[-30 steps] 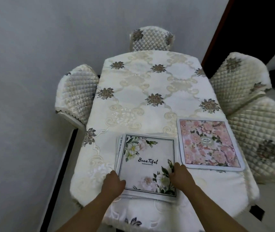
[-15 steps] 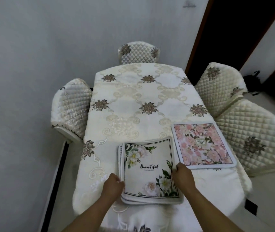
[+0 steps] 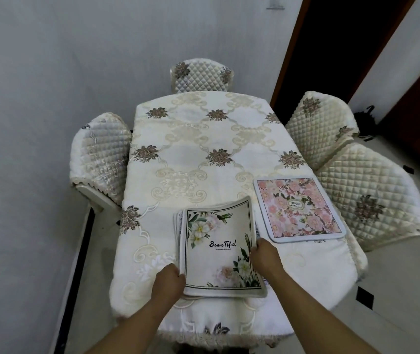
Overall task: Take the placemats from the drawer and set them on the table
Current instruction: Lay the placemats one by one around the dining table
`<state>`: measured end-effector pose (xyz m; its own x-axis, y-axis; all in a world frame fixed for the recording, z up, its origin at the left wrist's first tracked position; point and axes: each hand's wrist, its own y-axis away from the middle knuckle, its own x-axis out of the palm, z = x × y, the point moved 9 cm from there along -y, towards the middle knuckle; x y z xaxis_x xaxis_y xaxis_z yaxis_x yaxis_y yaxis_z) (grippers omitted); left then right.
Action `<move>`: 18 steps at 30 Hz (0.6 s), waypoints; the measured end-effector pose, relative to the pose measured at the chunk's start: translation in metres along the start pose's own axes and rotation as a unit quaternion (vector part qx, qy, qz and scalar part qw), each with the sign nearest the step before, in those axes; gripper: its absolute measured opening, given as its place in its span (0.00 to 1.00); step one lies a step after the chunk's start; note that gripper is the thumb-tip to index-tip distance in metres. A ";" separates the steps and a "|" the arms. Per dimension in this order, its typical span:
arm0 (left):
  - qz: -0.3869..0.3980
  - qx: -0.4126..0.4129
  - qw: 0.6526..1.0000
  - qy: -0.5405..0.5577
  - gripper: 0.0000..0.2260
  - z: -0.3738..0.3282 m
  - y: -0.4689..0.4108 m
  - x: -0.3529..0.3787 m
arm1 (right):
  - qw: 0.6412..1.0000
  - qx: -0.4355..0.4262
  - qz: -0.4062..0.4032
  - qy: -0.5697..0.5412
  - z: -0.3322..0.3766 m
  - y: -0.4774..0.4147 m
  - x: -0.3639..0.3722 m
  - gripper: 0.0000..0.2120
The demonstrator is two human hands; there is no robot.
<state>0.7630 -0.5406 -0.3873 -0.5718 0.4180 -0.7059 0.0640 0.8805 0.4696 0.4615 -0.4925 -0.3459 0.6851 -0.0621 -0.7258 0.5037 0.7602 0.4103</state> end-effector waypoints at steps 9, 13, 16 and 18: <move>-0.028 0.085 0.991 0.096 0.09 -0.022 -0.003 -0.042 | 0.995 -0.015 -0.094 0.007 -0.014 0.006 -0.047 0.10; 0.009 0.090 0.987 0.132 0.07 -0.037 -0.007 -0.049 | 0.991 -0.016 -0.131 -0.010 -0.023 0.013 -0.074 0.10; 0.107 0.116 0.970 0.188 0.17 -0.064 0.001 -0.041 | 0.987 -0.026 -0.155 -0.032 -0.032 0.022 -0.093 0.09; 0.167 0.116 0.952 0.229 0.24 -0.083 0.009 -0.033 | 0.985 -0.028 -0.165 -0.050 -0.042 0.029 -0.106 0.09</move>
<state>0.7147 -0.5653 -0.3158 -0.7816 0.5883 -0.2075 0.4529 0.7639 0.4597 0.3814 -0.4365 -0.2801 0.5390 -0.3725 -0.7555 0.6797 0.7221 0.1288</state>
